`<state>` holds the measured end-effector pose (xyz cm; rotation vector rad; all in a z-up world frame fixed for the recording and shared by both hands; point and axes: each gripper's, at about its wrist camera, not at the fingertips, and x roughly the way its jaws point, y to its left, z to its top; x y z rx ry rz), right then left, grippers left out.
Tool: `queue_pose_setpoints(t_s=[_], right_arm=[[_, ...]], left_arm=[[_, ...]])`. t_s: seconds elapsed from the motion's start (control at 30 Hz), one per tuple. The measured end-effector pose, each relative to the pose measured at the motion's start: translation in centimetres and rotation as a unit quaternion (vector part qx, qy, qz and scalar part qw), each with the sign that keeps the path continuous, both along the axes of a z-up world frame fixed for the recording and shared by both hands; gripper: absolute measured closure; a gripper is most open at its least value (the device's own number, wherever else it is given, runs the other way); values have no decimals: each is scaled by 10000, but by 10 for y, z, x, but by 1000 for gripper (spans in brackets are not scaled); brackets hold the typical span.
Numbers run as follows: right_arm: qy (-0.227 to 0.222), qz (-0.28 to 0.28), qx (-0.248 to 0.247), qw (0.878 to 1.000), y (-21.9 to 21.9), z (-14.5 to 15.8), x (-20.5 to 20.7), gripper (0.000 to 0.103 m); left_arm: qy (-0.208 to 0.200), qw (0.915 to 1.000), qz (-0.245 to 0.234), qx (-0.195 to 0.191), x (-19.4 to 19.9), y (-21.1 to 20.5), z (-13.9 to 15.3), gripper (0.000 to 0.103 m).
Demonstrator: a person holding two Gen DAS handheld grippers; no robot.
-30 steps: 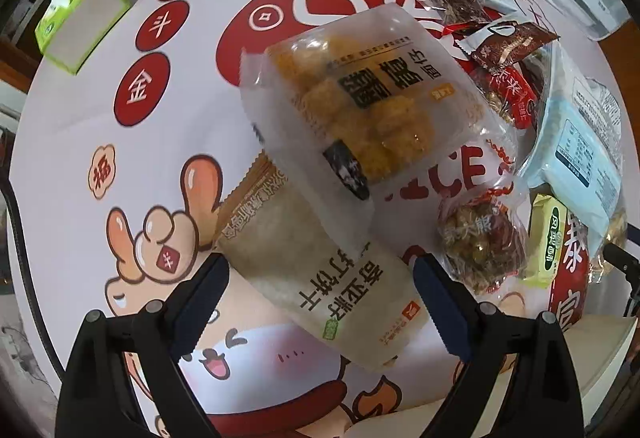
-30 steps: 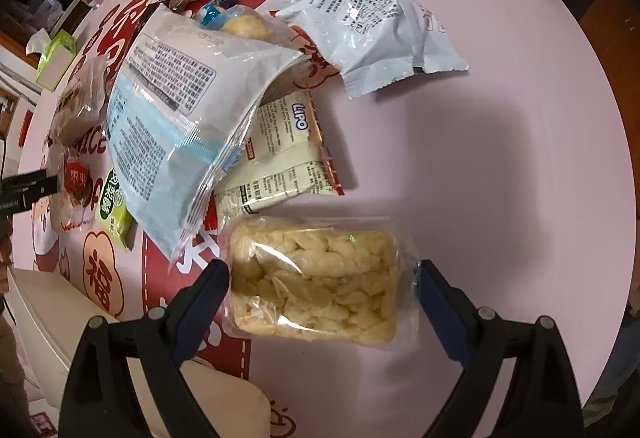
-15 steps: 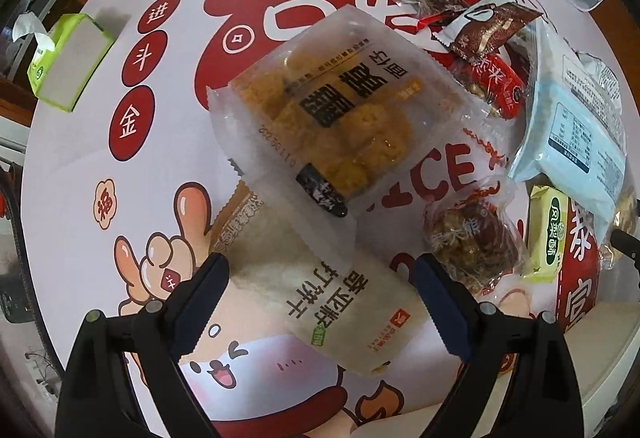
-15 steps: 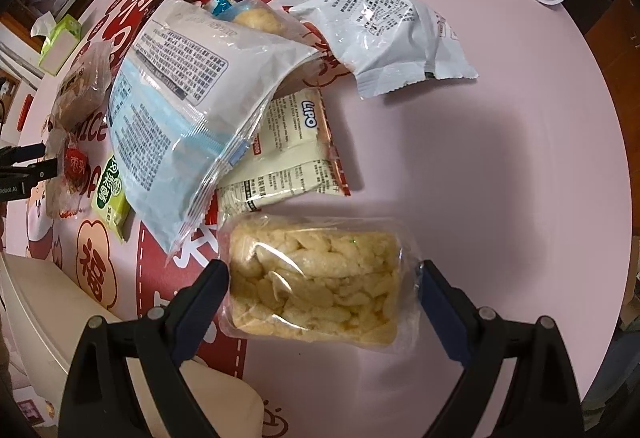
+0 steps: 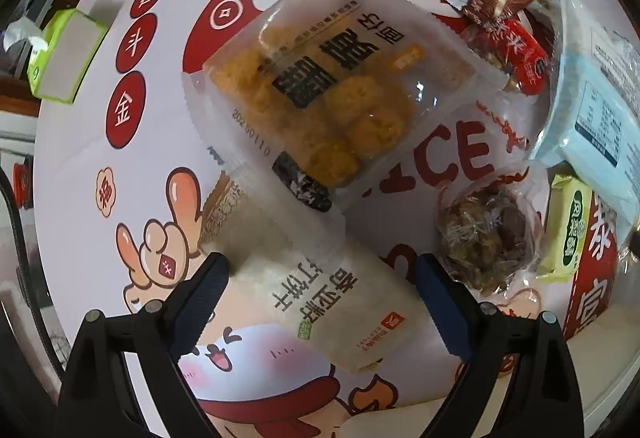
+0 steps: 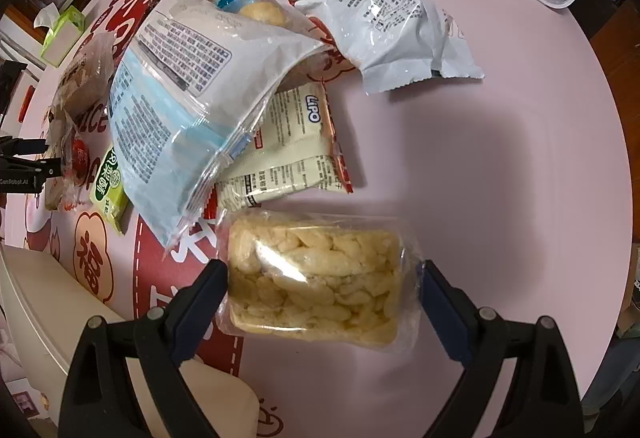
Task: Organize snacks
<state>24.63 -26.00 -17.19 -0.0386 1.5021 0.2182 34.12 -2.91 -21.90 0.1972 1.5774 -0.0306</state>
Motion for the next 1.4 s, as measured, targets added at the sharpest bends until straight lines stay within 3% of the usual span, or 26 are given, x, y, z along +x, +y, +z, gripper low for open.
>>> queue_pose_setpoints(t_s=[0.03, 0.13, 0.17, 0.2, 0.23, 0.27, 0.43, 0.47, 0.5, 0.53, 0.57, 0.6, 0.67, 0.73, 0.93, 1.13, 1.23, 1.33, 1.4], right_arm=[[16, -2, -1, 10000, -2, 0, 1, 8], [47, 42, -51, 10000, -1, -1, 1, 8], [64, 65, -69, 9999, 0, -2, 1, 8], [68, 84, -83, 9999, 1, -2, 2, 8], [82, 99, -98, 9999, 3, -3, 2, 8], [92, 93, -105, 9999, 3, -4, 2, 8], [193, 70, -99, 9997, 10, -6, 4, 8], [207, 60, -72, 9997, 11, -6, 4, 8], [187, 92, -45, 9998, 15, -6, 3, 8], [156, 165, -72, 9997, 20, -5, 2, 8], [134, 234, -110, 9996, 24, -4, 1, 7], [92, 356, -195, 9991, 30, -4, 0, 6], [72, 480, -305, 9984, 38, -6, -1, 2], [106, 502, -371, 9980, 44, -10, 0, 0], [194, 537, -412, 9975, 51, -13, 4, 0], [513, 437, -129, 9976, 47, -23, 20, 0], [546, 483, -134, 9973, 45, -23, 24, 0], [540, 422, -26, 9976, 43, -18, 24, 11], [509, 299, 98, 9982, 35, -11, 23, 17]], left_arm=[[-29, 10000, 38, 22, 0, 1, 3, 17], [-194, 9998, 40, 38, -6, 3, 13, 45], [-269, 9996, 38, -30, -7, 3, 19, 57], [-286, 9995, 49, -132, -8, 5, 24, 80], [-288, 9992, 84, -250, -9, 6, 28, 95], [-208, 9989, 122, -393, -10, 8, 29, 98], [-268, 9992, 90, -276, -15, 13, 32, 97], [-204, 9995, 86, -230, -17, 16, 33, 90], [-207, 9996, 28, -186, -18, 15, 34, 69], [-274, 9995, 10, -129, -25, 21, 35, 56], [-358, 9993, -5, -57, -27, 23, 38, 26], [-545, 9985, -36, 6, -29, 24, 44, 15], [-628, 9980, -14, 25, -30, 30, 47, 14], [-445, 9989, 81, -96, -35, 32, 49, 14], [162, 9995, 192, 172, -32, 31, 11, 13], [203, 9991, 355, 108, -21, 43, 0, 7], [119, 9992, 305, -226, -23, 57, 10, 34], [-44, 9996, 215, -167, -29, 60, 12, 36], [-159, 9988, 320, -329, -33, 69, 14, 41]])
